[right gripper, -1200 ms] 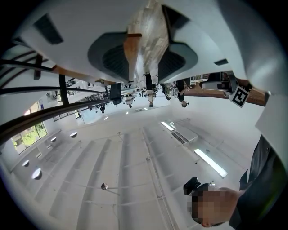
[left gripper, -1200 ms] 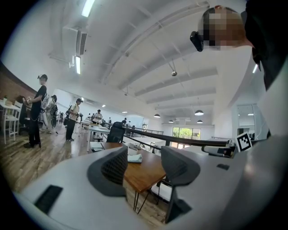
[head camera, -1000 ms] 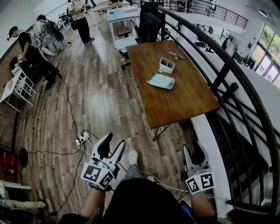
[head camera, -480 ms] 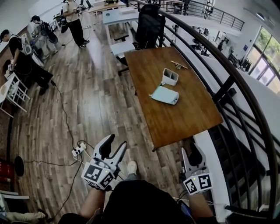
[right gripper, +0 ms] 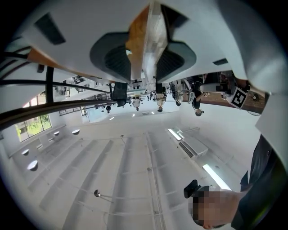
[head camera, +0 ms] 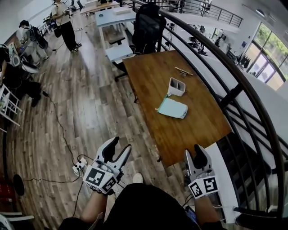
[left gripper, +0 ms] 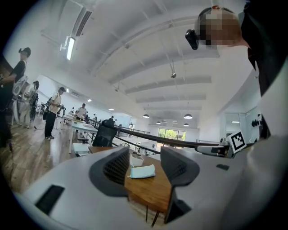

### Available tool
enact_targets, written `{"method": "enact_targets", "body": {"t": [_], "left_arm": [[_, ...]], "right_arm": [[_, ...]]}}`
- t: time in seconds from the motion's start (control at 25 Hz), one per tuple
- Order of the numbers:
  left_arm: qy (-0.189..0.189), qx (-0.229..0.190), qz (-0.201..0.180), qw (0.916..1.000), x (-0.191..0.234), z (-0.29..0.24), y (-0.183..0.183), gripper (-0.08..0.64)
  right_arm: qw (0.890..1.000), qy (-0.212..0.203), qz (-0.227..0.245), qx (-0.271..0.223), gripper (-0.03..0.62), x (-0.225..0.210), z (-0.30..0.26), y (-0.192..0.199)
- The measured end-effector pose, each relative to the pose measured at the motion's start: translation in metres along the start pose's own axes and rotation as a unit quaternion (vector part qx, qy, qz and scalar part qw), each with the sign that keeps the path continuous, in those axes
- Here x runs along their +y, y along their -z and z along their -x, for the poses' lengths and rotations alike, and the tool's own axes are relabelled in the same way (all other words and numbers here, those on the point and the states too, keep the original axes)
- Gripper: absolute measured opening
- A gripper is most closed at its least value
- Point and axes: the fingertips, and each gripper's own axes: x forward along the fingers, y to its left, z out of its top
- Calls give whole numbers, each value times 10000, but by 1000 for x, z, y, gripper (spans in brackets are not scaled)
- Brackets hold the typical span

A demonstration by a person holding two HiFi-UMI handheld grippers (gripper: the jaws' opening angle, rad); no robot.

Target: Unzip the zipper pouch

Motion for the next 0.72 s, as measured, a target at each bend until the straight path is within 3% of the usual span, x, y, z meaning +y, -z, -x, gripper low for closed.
{"method": "enact_targets", "body": {"t": [0.28,0.48,0.72], "left_arm": [[329,-17,139,9994,25,-30,-8,224],[289,92,335,9990,31,-33,3,224],[206,146,284,9993,37,-59,2,222]], "right_arm": [[9992,302,129,206,175,-3,-23,-2],[9983,258,280,437,175,-3,-31,6],[9979,5,350,546,175,-18,-62,8]]}}
